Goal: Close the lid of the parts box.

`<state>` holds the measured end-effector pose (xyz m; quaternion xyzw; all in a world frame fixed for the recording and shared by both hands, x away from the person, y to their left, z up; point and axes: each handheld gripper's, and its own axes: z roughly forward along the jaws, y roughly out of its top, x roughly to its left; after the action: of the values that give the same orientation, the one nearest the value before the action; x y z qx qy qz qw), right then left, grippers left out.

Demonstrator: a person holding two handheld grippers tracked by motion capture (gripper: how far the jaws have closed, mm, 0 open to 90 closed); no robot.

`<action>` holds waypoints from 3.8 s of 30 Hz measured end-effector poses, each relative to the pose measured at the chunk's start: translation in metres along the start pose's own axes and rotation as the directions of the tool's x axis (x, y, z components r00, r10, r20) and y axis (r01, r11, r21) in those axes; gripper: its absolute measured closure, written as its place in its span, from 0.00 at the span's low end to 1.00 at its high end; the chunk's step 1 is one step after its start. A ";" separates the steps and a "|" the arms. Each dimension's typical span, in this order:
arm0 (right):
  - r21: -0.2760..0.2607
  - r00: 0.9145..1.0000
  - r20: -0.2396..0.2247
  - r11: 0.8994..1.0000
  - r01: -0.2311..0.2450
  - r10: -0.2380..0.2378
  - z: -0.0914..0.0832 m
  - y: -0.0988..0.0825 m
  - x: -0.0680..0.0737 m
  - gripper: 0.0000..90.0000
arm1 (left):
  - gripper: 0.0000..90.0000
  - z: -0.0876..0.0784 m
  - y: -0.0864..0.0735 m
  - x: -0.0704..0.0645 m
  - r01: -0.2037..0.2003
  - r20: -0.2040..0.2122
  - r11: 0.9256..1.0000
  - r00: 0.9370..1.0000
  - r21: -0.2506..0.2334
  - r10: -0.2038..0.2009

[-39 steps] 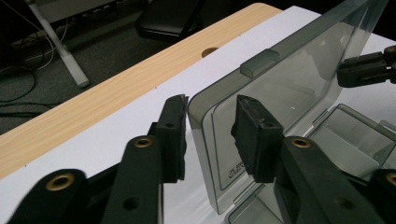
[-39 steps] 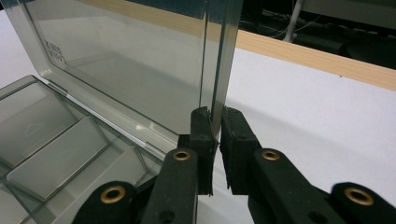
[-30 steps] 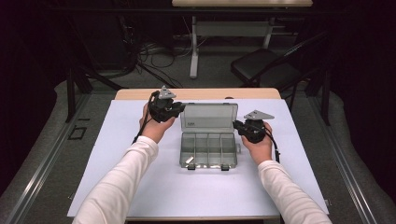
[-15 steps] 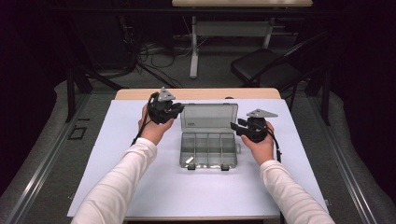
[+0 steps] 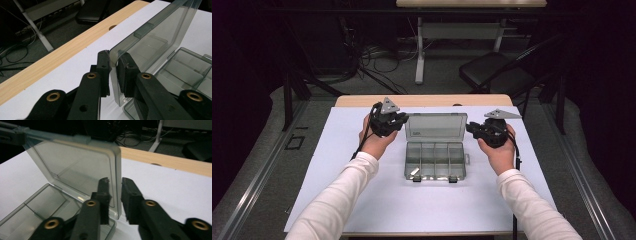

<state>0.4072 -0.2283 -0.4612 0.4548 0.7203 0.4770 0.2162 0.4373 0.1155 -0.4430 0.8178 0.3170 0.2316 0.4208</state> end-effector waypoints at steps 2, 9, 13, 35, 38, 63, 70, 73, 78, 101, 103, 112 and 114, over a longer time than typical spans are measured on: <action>-0.007 1.000 0.006 1.000 0.005 -0.005 -0.005 0.007 0.001 0.97 | 0.89 -0.001 -0.001 -0.001 0.000 0.000 1.000 1.000 -0.004 0.000; -0.012 1.000 0.019 1.000 0.002 -0.002 -0.014 0.031 0.003 1.00 | 0.89 -0.003 -0.003 -0.004 -0.015 -0.009 1.000 1.000 -0.009 0.015; -0.017 1.000 0.023 1.000 -0.013 0.014 -0.012 0.039 0.002 1.00 | 0.89 -0.004 -0.004 -0.005 -0.025 -0.012 1.000 1.000 -0.013 0.025; 0.026 0.999 0.012 0.999 -0.040 0.040 0.023 0.044 0.014 1.00 | 0.89 -0.011 -0.012 -0.011 -0.050 -0.007 0.998 0.999 -0.024 0.049; 0.028 0.999 0.006 0.999 -0.041 0.041 0.022 0.042 0.015 1.00 | 0.87 -0.011 -0.014 -0.013 -0.053 -0.005 0.998 0.999 -0.024 0.053; 0.038 0.999 -0.032 0.999 -0.038 0.040 0.015 0.023 0.021 0.99 | 0.65 -0.036 -0.050 -0.017 0.154 0.092 0.987 0.983 0.036 -0.157; 0.040 0.998 -0.043 0.999 -0.034 0.035 0.011 0.016 0.023 0.97 | 0.82 -0.033 -0.059 -0.031 0.219 0.163 0.973 0.960 0.073 -0.229; 0.038 0.998 -0.052 0.999 -0.036 0.038 0.009 0.012 0.024 0.97 | 0.89 -0.032 -0.060 -0.037 0.231 0.186 0.970 0.952 0.080 -0.242; 0.038 0.996 -0.077 0.998 -0.045 0.048 0.004 0.004 0.029 0.97 | 0.98 -0.033 -0.061 -0.043 0.249 0.198 0.965 0.945 0.083 -0.261; 0.001 0.990 -0.132 0.999 -0.051 0.050 -0.020 -0.037 0.053 0.95 | 1.00 -0.035 -0.085 -0.073 0.239 0.223 0.968 0.943 0.073 -0.249; -0.016 0.992 -0.115 0.998 -0.053 0.050 -0.022 -0.041 0.054 0.95 | 1.00 -0.035 -0.089 -0.076 0.239 0.212 0.969 0.945 0.065 -0.247; -0.045 0.994 -0.082 0.996 -0.074 0.071 -0.030 -0.057 0.050 0.95 | 1.00 -0.037 -0.114 -0.080 0.279 0.225 0.958 0.931 0.067 -0.287; -0.030 0.996 -0.069 0.998 -0.060 0.058 -0.029 -0.060 0.050 0.95 | 1.00 -0.037 -0.117 -0.080 0.267 0.216 0.961 0.936 0.077 -0.278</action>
<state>0.3336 -0.2075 -0.4952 0.4559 0.7057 0.5099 0.1847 0.3199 0.1304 -0.5293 0.7964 0.3828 0.0700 0.4629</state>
